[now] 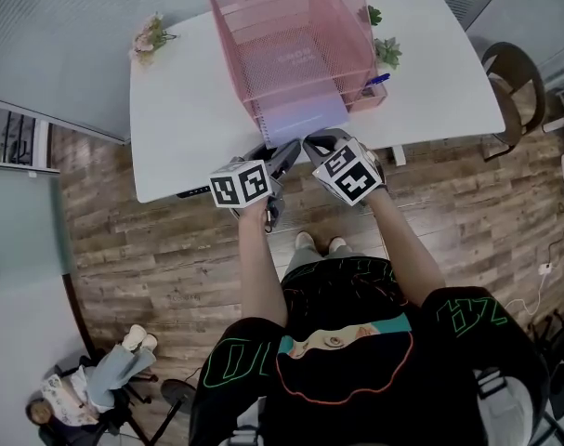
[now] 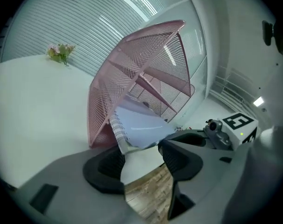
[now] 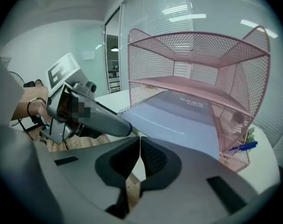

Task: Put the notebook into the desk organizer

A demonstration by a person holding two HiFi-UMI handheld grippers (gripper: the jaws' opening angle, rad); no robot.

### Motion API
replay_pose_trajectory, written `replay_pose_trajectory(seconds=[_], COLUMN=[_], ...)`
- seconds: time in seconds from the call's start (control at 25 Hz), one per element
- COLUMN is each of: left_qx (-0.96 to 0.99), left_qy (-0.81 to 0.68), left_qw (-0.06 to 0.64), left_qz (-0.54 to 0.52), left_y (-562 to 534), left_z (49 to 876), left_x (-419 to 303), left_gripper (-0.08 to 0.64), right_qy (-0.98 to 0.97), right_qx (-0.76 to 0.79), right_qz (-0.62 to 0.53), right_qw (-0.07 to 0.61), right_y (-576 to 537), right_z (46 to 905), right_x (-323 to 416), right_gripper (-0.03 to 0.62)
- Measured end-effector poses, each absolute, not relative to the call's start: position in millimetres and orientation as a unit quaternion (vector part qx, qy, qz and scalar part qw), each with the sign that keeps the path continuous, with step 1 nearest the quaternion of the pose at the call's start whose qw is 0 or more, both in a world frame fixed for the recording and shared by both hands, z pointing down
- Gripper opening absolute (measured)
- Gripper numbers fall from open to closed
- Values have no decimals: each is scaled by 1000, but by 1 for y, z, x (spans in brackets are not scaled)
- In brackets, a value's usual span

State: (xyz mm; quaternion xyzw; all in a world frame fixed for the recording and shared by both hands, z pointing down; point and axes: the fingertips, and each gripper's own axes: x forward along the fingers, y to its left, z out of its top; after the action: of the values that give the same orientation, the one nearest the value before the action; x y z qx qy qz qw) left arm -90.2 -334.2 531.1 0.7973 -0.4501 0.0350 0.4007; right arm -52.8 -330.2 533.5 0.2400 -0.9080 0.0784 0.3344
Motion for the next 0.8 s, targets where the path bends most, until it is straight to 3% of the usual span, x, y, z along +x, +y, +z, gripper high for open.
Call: replay_pose_trajectory(seconds=[0.2, 0.32, 0.64, 0.8], left_qx=[789, 785, 773, 764], left_qy=[-489, -503, -538, -553], left_qw=[362, 337, 249, 237], left_qz=[88, 131, 228, 233], left_y=[-335, -334, -355, -367], left_z=[529, 531, 526, 525], left_x=[-100, -103, -103, -99], left_gripper=[151, -6, -8, -8], right_qy=[-906, -905, -895, -893], right_qx=[246, 257, 269, 280], right_qz=[74, 75, 69, 70], right_qw=[337, 330, 349, 345], right_y=[-344, -357, -374, -381], right_z=[528, 527, 523, 523], right_x=[-61, -65, -70, -70], right_gripper=[9, 9, 9, 6])
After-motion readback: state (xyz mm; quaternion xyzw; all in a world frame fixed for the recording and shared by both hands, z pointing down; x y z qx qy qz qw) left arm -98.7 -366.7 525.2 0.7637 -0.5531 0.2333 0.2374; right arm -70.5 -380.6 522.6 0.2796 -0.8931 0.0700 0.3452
